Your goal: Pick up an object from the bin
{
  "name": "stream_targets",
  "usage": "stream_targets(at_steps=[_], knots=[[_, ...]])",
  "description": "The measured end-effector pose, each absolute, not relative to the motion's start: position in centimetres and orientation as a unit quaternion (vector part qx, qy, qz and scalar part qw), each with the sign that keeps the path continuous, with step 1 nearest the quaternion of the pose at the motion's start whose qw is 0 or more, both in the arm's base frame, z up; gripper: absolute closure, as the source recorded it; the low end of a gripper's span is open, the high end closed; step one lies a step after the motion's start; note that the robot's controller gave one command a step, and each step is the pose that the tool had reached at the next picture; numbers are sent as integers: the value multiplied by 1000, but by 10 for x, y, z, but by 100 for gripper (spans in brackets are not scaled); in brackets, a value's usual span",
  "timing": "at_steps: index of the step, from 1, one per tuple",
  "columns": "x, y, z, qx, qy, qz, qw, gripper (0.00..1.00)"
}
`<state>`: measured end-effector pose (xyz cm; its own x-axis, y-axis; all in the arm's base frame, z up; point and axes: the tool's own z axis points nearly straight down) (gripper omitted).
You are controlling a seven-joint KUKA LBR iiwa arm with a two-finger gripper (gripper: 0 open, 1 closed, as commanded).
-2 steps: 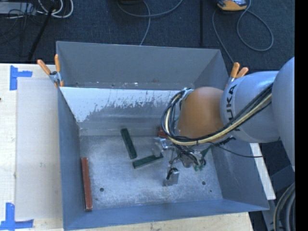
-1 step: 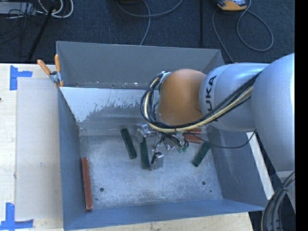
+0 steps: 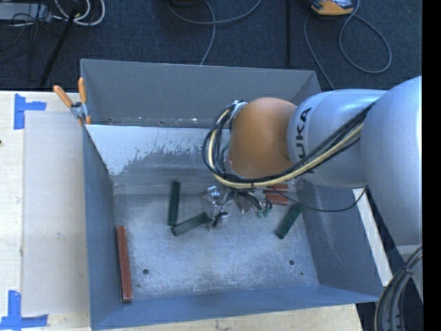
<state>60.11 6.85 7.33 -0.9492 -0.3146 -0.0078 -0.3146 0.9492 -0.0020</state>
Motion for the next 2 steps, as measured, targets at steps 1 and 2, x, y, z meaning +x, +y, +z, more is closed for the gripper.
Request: stream_targets(at_steps=[1,2], knots=[[606,56,262,-171,985,0,6,100],[586,67,181,-33,999,0,-3,100]])
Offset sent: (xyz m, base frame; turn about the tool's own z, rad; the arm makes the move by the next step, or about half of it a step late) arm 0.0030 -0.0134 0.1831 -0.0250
